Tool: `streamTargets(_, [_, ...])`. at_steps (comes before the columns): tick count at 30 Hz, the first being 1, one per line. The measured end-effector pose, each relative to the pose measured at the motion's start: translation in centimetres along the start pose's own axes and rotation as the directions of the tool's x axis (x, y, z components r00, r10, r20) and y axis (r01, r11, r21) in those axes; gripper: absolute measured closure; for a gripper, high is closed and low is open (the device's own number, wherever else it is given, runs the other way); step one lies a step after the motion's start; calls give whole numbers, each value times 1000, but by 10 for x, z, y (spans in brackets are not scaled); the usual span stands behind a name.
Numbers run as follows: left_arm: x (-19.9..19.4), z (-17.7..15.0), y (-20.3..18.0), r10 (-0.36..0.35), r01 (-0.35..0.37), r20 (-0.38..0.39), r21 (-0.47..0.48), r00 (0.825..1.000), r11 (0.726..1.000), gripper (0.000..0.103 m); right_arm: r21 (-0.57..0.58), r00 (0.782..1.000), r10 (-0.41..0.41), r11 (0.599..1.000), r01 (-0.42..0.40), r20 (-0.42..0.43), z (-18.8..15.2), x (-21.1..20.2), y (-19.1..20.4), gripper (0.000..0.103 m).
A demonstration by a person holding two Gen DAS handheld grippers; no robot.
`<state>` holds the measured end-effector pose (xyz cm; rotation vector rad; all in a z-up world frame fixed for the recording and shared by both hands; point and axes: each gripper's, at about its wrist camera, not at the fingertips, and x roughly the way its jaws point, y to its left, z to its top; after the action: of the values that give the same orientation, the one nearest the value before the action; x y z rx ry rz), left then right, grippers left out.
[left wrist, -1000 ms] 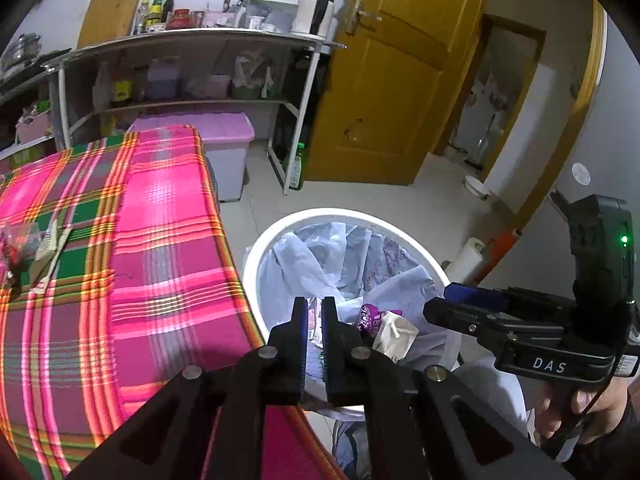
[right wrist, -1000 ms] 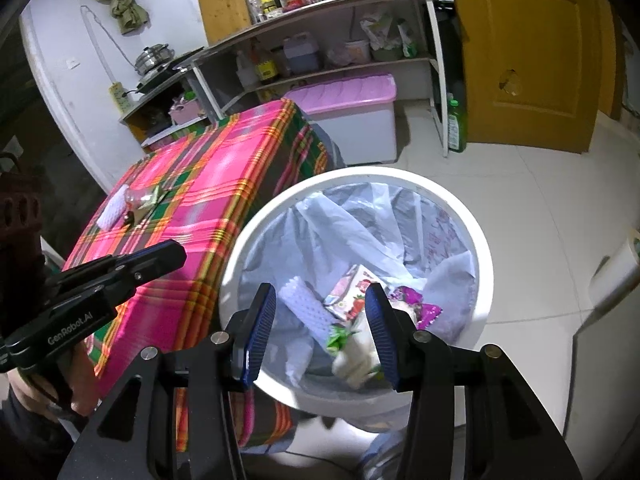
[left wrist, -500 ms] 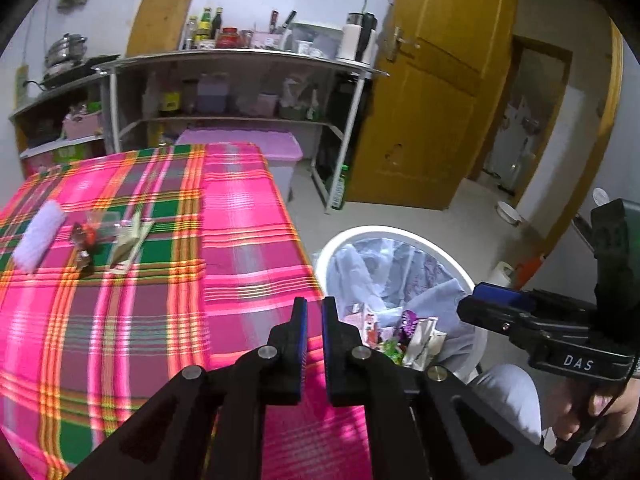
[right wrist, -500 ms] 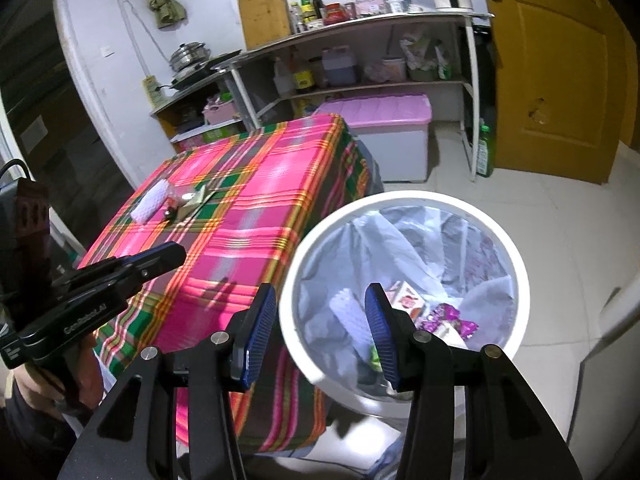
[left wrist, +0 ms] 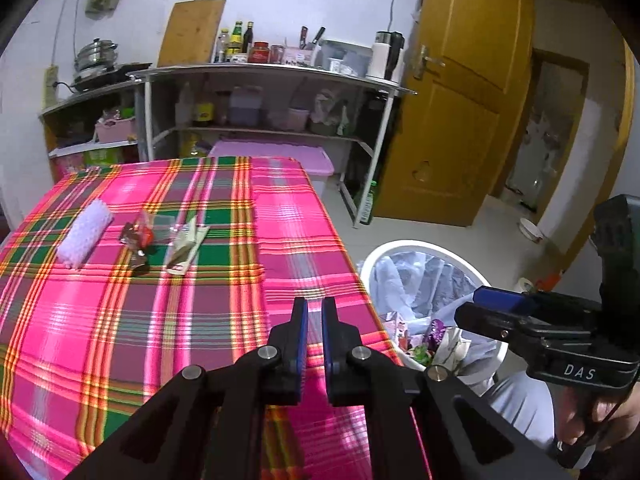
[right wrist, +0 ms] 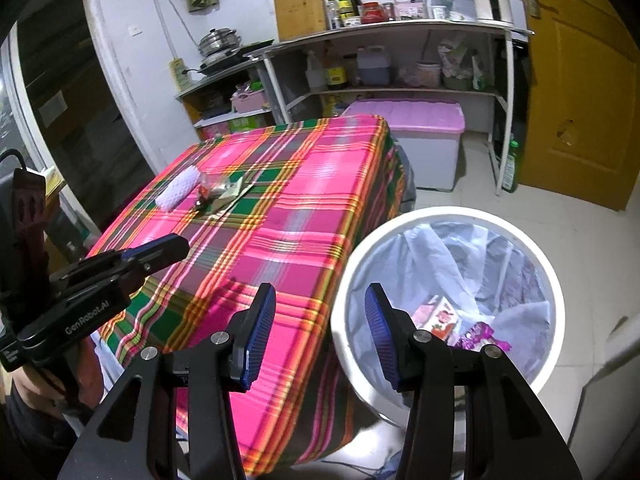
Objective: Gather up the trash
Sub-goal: 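Move both tools back over the table toward the brown and green-white wrappers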
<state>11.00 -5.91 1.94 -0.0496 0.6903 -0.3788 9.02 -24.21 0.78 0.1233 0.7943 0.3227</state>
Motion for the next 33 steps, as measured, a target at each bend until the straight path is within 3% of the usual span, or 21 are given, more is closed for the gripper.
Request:
streamTargets(18, [-8, 1, 59, 94, -93, 14, -68, 995, 993, 97, -105, 998, 54, 993, -56, -24, 29, 39, 49, 55])
streamTargets(23, [-11, 4, 84, 126, -123, 26, -100, 992, 987, 76, -115, 997, 72, 990, -77, -41, 42, 55, 59, 55])
streamTargets(33, [-2, 21, 128, 177, -173, 15, -143, 984, 974, 75, -149, 993, 95, 983, -105, -69, 60, 81, 77, 55])
